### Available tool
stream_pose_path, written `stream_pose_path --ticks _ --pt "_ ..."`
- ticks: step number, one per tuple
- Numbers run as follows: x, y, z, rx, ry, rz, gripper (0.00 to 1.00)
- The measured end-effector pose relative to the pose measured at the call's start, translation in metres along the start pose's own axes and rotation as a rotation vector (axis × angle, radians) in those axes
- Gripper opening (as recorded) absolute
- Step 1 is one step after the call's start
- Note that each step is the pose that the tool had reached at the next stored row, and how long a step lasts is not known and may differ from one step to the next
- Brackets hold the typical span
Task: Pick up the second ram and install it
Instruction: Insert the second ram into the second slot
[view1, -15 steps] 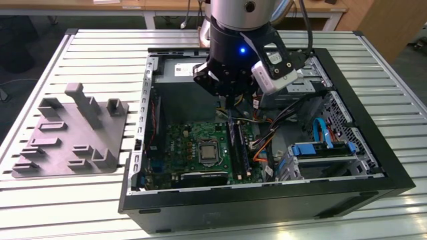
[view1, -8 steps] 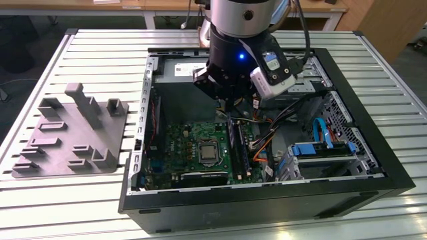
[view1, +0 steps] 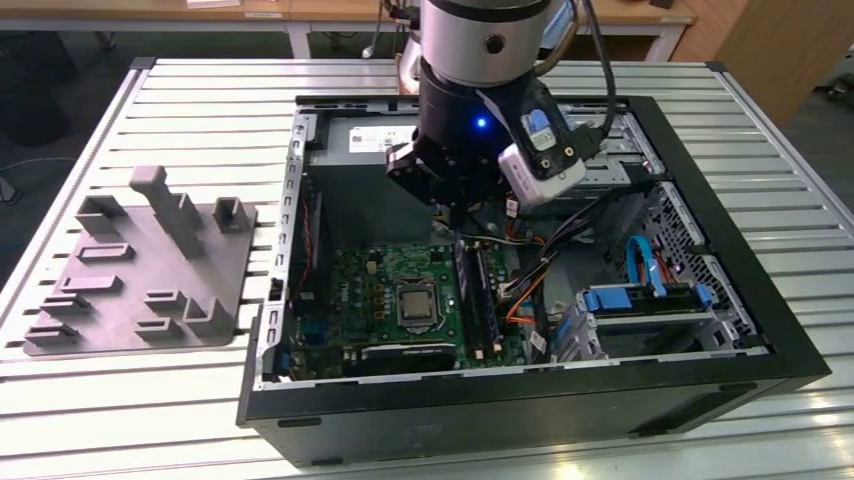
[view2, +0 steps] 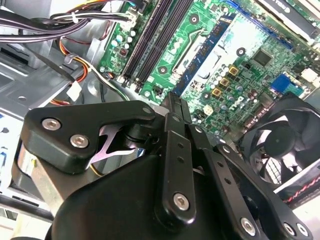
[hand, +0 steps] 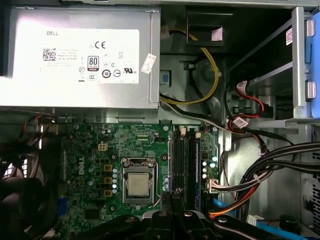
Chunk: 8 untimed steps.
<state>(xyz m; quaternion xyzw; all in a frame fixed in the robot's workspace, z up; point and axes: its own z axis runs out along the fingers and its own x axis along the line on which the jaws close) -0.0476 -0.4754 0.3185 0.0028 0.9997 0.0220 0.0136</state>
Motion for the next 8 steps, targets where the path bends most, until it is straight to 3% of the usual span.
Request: stream_pose_path --ticks 8 --pt "0.0004 -0.0006 0.0134 0.0003 0.0 0.0 0.11"
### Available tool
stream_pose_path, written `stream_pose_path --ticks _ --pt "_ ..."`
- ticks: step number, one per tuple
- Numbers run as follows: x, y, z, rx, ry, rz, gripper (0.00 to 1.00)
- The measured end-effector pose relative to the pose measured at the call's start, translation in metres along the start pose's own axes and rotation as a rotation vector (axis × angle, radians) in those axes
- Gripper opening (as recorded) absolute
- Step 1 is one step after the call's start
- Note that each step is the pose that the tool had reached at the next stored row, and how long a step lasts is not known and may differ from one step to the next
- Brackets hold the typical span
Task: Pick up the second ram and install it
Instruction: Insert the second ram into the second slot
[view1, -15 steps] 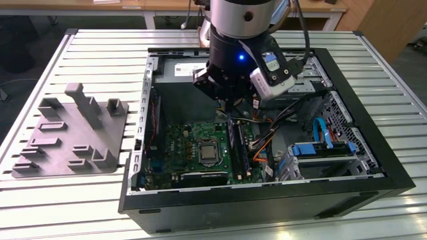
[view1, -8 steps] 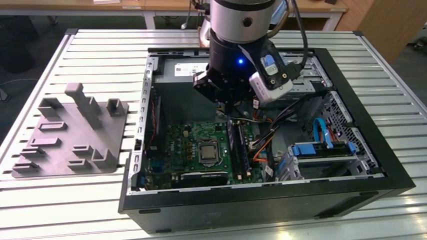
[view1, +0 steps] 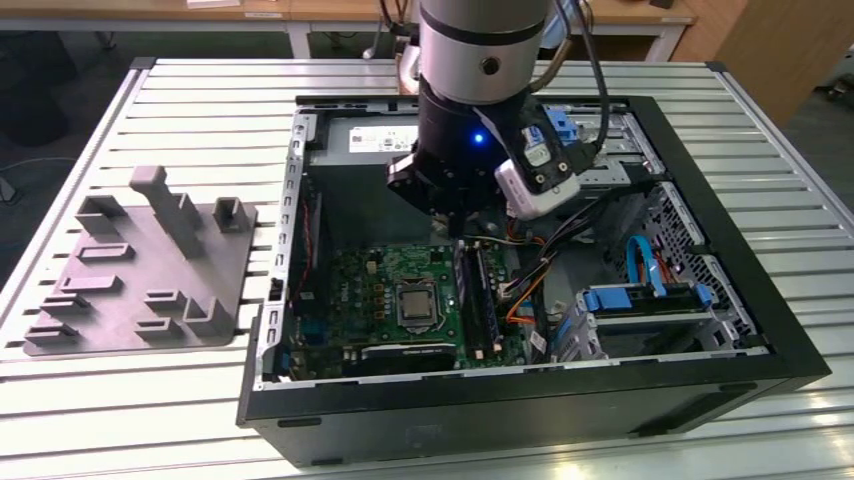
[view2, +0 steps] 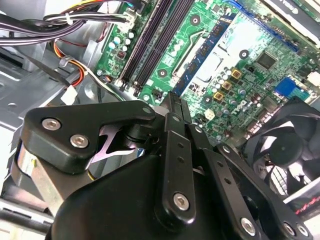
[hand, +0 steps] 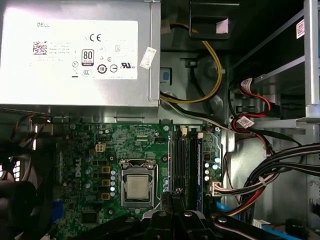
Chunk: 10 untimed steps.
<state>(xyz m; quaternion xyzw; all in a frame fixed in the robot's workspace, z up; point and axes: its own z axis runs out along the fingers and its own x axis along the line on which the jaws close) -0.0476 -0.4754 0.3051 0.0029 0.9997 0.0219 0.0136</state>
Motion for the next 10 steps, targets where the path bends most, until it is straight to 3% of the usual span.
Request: stream_pose_path --ticks 10 --pt "0.0002 -0.0034 0.0094 0.0008 0.0001 0.001 0.11"
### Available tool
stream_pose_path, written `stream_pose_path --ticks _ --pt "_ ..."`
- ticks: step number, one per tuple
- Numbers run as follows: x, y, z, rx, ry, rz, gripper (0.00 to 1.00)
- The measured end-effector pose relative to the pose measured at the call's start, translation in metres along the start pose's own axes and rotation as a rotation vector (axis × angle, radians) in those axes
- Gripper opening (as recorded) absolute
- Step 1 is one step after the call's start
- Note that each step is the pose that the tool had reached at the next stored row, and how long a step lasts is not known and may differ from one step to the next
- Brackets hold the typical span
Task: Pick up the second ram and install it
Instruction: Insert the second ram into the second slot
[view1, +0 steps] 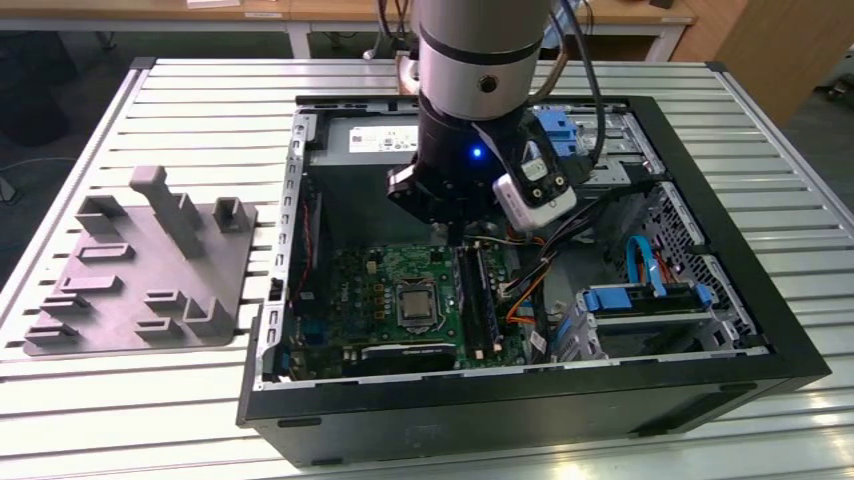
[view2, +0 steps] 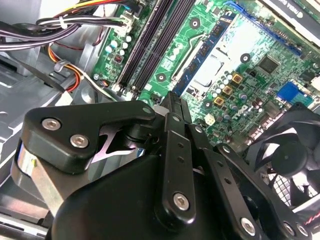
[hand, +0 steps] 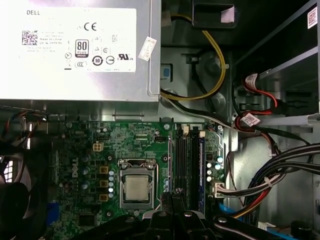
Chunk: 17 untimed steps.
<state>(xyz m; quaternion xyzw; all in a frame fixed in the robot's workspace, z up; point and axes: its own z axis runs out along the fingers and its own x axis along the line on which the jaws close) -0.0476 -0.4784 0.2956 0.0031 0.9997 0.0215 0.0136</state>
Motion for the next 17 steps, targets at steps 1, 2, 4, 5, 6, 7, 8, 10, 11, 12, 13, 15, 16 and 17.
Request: stream_pose_path --ticks 1,2,4,5,6,7,8,10,11,12,13,15,16,17 --pt "0.0 -0.0008 0.0007 -0.0001 -0.0001 0.0 0.11" --pt "0.0 -0.0018 0.0015 -0.0002 -0.0001 0.0 0.11" --pt "0.0 -0.0032 0.0044 -0.0003 -0.0001 0.0 0.11" --pt "0.0 -0.0039 0.0058 -0.0002 -0.0001 0.0 0.11" --pt "-0.0002 -0.0046 0.0074 -0.0002 -0.0001 0.0 0.11" --pt "-0.0006 -0.0051 0.0087 -0.0001 -0.0001 0.0 0.11" --pt "-0.0012 -0.0056 0.01 -0.0001 0.0 0.0 0.11" --pt "-0.0024 -0.0065 0.0123 -0.0001 -0.0001 0.0 0.11" --pt "-0.0027 -0.0068 0.0137 -0.0001 -0.0001 0.0 0.11" --pt "-0.0029 -0.007 0.015 -0.0001 -0.0001 0.0 0.11" --pt "-0.003 -0.0071 0.0159 -0.0002 -0.0001 0.0 0.11" --pt "-0.0031 -0.0071 0.0161 0.0001 0.0 0.0 0.11" --pt "-0.0031 -0.0071 0.0161 0.0001 0.0 0.0 0.11" --pt "-0.0033 -0.0071 0.0167 -0.0003 -0.0001 0.0 0.11"
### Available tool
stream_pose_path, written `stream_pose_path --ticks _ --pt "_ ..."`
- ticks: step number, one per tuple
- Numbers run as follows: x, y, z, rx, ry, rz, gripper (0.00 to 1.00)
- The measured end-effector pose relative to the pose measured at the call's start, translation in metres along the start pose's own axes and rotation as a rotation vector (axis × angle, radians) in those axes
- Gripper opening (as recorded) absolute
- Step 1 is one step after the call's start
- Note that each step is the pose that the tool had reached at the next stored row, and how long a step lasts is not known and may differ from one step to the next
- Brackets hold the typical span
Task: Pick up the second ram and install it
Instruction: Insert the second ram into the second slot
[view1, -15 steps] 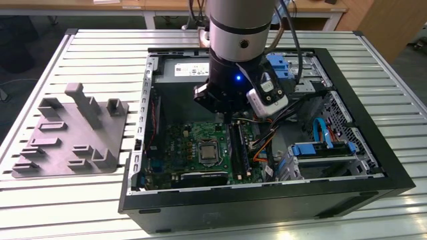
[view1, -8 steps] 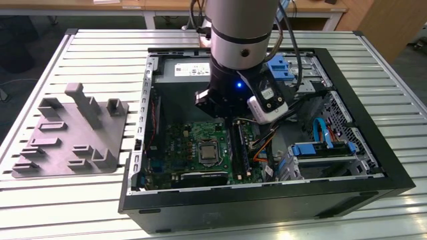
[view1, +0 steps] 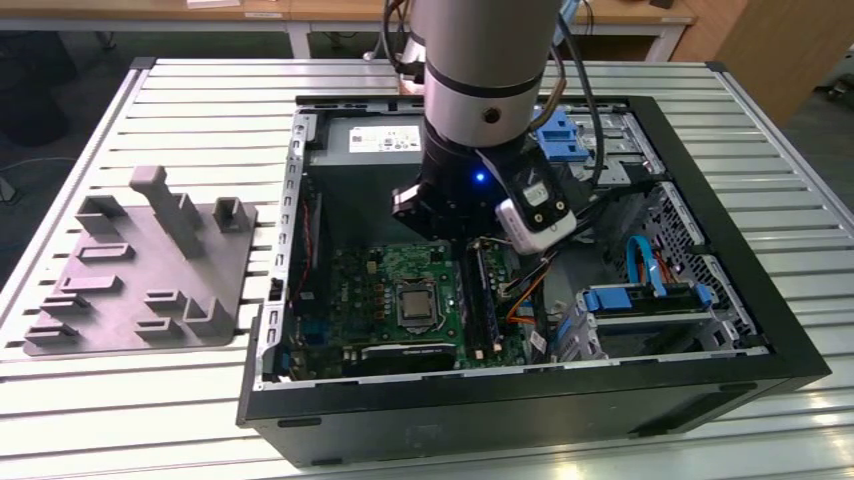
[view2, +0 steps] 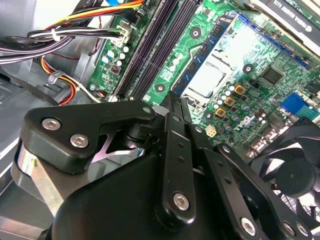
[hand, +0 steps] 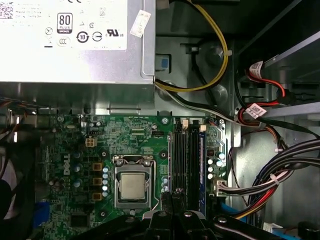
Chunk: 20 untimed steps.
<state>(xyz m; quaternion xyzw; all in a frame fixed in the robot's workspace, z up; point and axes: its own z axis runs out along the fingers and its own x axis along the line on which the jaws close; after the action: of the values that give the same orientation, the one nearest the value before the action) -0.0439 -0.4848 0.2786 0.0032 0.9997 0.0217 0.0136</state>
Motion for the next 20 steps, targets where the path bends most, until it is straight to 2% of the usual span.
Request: stream_pose_path --ticks 8,20 --pt "-0.0017 -0.0002 0.004 0.0001 0.0 0.0 0.11" --pt "-0.0025 -0.0007 0.0156 0.0003 -0.0001 0.004 0.11"
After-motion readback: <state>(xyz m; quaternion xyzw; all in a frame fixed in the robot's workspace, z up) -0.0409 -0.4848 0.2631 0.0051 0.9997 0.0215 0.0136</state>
